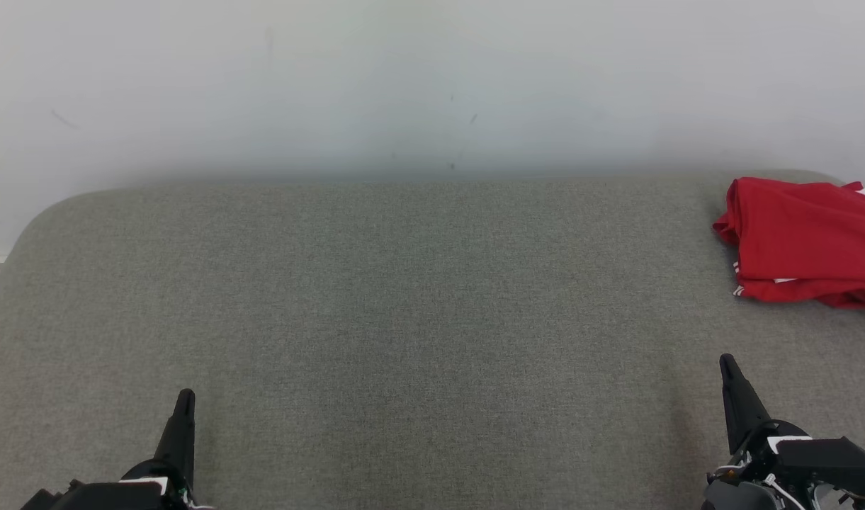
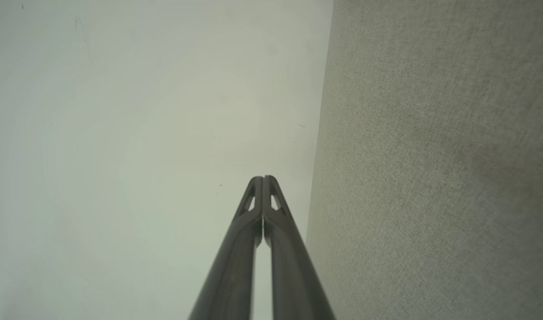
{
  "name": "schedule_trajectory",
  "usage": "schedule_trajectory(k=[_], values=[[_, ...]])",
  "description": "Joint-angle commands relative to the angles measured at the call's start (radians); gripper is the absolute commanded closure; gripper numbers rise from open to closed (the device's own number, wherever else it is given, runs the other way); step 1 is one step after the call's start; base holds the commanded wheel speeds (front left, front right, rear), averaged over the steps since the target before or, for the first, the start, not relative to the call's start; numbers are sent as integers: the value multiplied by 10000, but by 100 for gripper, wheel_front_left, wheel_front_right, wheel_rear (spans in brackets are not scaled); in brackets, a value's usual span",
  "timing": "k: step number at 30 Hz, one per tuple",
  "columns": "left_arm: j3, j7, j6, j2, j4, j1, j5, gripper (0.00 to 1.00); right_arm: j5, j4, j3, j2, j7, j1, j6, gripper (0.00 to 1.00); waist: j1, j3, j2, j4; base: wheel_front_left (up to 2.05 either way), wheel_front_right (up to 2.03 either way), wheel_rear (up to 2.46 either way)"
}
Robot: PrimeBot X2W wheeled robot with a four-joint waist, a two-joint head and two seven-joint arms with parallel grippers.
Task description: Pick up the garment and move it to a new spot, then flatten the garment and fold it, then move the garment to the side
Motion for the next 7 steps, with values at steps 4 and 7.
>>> schedule_trajectory(k=[4, 7], values=[[25, 7, -32, -18, 8, -111, -57, 100, 12, 4, -23, 22, 29, -60, -21, 100, 0, -1, -1, 0, 0, 0, 0], [27, 7, -32, -18, 8, -110, -58, 100, 12, 4, -23, 23, 29, -59, -21, 100, 0, -1, -1, 0, 0, 0, 0]])
